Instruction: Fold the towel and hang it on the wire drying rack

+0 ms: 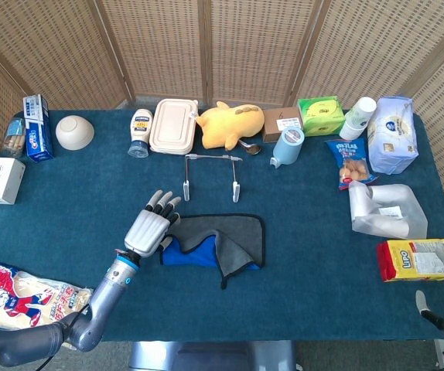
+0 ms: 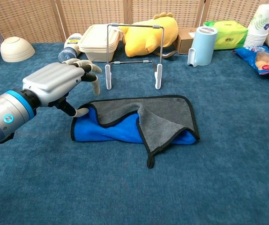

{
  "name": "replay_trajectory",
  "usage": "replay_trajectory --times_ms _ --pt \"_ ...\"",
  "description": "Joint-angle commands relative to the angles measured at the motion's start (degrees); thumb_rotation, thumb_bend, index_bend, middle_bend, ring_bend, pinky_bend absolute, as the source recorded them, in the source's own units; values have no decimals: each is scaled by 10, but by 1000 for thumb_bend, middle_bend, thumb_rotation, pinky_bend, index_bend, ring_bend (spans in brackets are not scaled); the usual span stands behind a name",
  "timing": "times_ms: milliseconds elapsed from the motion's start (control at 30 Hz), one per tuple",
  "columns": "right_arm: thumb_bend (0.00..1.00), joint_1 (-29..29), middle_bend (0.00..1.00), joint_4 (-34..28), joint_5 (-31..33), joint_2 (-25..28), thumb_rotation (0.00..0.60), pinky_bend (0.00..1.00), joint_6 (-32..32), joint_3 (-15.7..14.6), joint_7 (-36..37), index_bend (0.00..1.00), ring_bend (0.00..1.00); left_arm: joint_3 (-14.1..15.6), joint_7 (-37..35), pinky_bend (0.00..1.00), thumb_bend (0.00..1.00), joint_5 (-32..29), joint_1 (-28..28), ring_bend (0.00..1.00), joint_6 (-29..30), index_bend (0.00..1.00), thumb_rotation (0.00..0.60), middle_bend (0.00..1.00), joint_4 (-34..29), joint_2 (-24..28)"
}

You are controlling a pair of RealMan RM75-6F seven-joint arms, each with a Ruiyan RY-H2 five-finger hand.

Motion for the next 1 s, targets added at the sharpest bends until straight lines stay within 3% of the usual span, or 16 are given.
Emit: replay_trajectory --times_ms 33,367,1000 --pt "352 -1 46 1 0 0 600 0 0 0 2 122 0 -2 7 0 343 -4 0 0 2 281 600 76 -2 -1" --pt "351 -3 47 4 1 1 600 0 1 0 6 122 0 -3 48 0 398 -28 -2 0 -13 224 600 59 -22 -2" --pt "351 -4 47 4 2 2 600 0 1 1 7 122 0 7 12 0 402 -30 -5 0 -37 234 600 54 -91 46"
